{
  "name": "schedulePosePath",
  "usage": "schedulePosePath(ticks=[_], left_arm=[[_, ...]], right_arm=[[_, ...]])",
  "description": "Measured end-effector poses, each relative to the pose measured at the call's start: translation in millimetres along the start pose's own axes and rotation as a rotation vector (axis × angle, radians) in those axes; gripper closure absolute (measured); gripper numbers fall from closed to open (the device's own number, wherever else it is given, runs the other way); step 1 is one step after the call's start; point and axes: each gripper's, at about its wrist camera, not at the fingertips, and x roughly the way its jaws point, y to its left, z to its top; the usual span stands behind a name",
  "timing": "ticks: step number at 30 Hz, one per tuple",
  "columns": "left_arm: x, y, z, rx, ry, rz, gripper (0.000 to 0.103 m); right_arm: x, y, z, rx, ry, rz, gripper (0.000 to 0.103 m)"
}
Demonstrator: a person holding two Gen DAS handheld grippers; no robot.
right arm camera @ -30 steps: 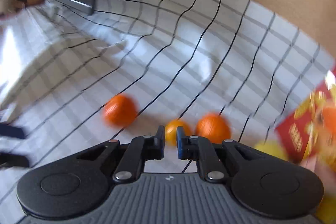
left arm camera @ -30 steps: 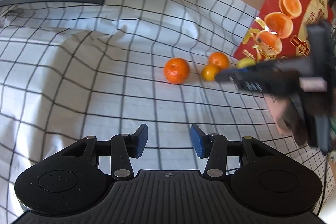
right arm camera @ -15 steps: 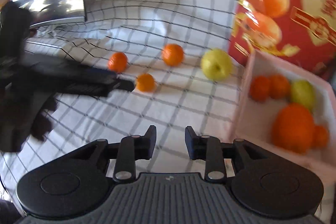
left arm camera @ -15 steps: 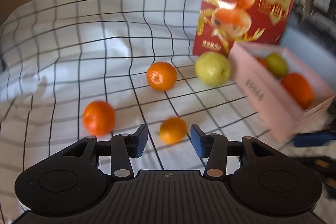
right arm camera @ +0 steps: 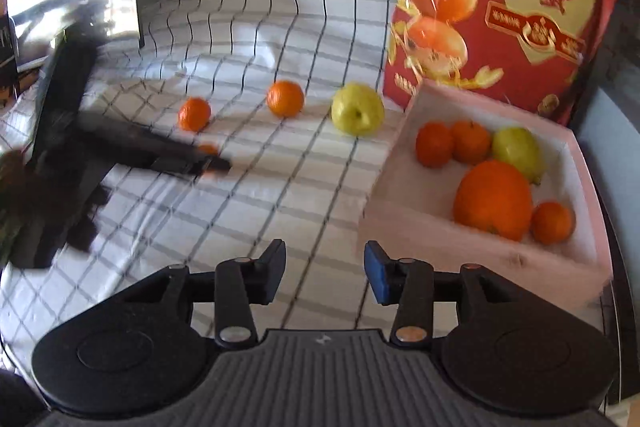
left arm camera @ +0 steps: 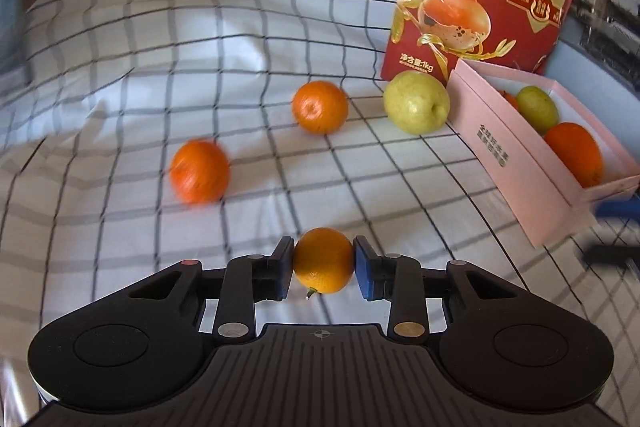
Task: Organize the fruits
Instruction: 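Grasp a tangerine with the right tool while the left tool holds its tangerine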
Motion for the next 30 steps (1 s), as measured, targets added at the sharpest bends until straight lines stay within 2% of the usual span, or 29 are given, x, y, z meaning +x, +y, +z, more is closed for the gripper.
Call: schedulePosePath(ticks=[3, 5, 9, 13, 17, 18, 22, 26, 30], left_arm=[[-24.3, 10.3, -15.2, -0.054, 0.019, -0.017, 0.066], [-38.5, 16.1, -25.2, -0.074, 0.034, -0.026, 0.066], [-63.3, 29.8, -42.1, -0.13, 0.041, -0.021, 0.066], [-81.1, 45.4, -51.1, -0.199, 0.035, -0.007, 0.066], [-92.2, 56.6, -54.0, -0.232, 0.023, 0.012, 0.066], [-93.4, 58.7, -54.3, -0.24, 0.022, 0.015, 0.066], [-91.1, 63.3, -55.4, -0.259, 0.033, 0.016, 0.066], [-85.3, 57.9, -56.4, -0.246, 0.049, -0.008, 0.066], [-80.4, 48.2, -54.8, -0.221, 0.054, -0.038, 0.066]], right_arm=[[14.9, 3.1, 26.9, -0.001, -0.051, 0.013, 0.043], [31.7, 9.5, 49.1, -0.014, -0.077, 0.018, 0.043], [80.2, 31.4, 94.0, -0.07, -0.069, 0.043, 0.043], [133.8, 56.9, 120.7, -0.172, -0.05, -0.001, 0.043], [180.4, 72.9, 132.9, -0.223, 0.005, -0.034, 0.043], [189.1, 75.2, 133.8, -0.226, 0.019, -0.04, 0.04], [205.4, 81.2, 136.3, -0.258, 0.016, -0.101, 0.041], [208.1, 77.6, 137.2, -0.285, 0.029, -0.141, 0.057], [197.9, 70.4, 135.7, -0.278, 0.051, -0.109, 0.057]])
